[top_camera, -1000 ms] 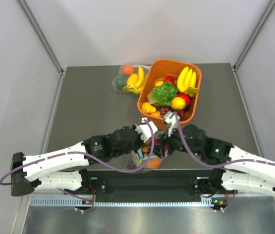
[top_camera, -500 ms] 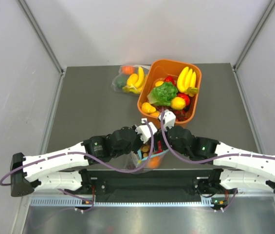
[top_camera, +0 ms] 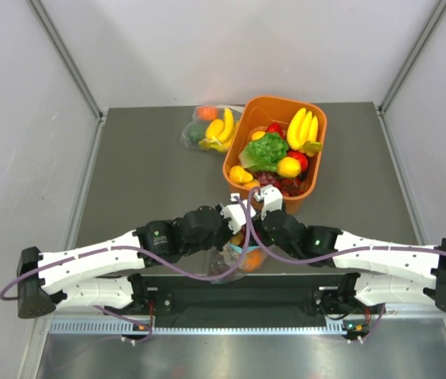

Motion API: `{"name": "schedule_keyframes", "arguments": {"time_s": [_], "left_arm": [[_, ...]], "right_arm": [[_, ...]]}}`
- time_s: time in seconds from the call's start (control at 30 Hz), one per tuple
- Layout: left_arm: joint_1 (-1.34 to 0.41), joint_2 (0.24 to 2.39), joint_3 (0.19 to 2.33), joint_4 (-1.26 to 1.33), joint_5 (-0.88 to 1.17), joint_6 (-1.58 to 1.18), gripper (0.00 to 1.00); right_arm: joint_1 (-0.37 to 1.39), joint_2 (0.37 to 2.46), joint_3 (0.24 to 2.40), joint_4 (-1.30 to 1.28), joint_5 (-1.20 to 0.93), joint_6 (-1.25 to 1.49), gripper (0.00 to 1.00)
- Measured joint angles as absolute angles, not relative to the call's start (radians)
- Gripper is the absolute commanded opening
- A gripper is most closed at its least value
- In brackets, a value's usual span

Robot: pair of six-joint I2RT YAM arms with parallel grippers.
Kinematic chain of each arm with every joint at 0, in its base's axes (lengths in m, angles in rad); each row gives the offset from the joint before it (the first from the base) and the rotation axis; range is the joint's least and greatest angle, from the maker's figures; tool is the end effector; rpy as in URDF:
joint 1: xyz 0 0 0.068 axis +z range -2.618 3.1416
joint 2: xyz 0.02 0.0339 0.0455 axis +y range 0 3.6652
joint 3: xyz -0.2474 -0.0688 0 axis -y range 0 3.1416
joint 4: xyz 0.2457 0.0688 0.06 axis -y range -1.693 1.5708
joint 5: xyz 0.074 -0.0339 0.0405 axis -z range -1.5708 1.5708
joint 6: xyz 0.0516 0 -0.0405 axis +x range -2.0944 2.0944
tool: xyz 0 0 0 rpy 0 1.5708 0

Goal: Open the zip-top bag and remove the fake food

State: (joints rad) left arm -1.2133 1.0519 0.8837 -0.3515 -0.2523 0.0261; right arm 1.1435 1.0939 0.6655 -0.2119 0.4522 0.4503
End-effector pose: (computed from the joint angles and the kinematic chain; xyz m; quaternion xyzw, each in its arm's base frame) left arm 0.1021 -0.2364 0.2848 0.4470 0.7353 -0.1882 0.4734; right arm 0.1247 0.2195 0.2139 -0.2013 0.8533 0.1727 0.4489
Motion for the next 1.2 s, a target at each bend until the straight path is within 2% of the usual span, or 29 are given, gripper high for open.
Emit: {"name": "schedule_keyframes", "arguments": {"time_s": [0.33,0.37,0.4,0.47,0.53,0.67,0.93,1.2], "left_arm": [[-1.212,1.062,0.873,-0.353,-0.242,0.026,0.00],[-1.212,1.066,0.873,-0.353,-0.242,0.026,0.00],[-1.212,1.068,0.873,-0.353,-0.241,0.026,0.00],[-1.212,1.071,0.873,-0.353,-0.239,0.026,0.00],[-1.213,1.071,0.873,-0.352,-0.238,0.027,0.00],[-1.213,1.074,0.873,-0.351,-0.236,0.027,0.00],[-1.213,1.114,0.873,-0.353,-0.247,0.027,0.00],[-1.213,1.118,0.873,-0.353,-0.266,0.025,0.00]], "right_arm": [[1.143,1.166,0.590,-0.128,0.439,0.508,0.80],[1.144,1.167,0.582,-0.117,0.435,0.515,0.77],[1.145,1.167,0.579,-0.111,0.434,0.519,0.67],[1.145,1.167,0.570,-0.105,0.433,0.530,0.41],[1.145,1.166,0.563,-0.107,0.435,0.544,0.35],[1.146,1.121,0.552,-0.133,0.435,0.562,0.34],[1.151,0.738,0.529,-0.254,0.452,0.589,0.34],[1.152,0.535,0.506,-0.352,0.453,0.615,0.34]]}}
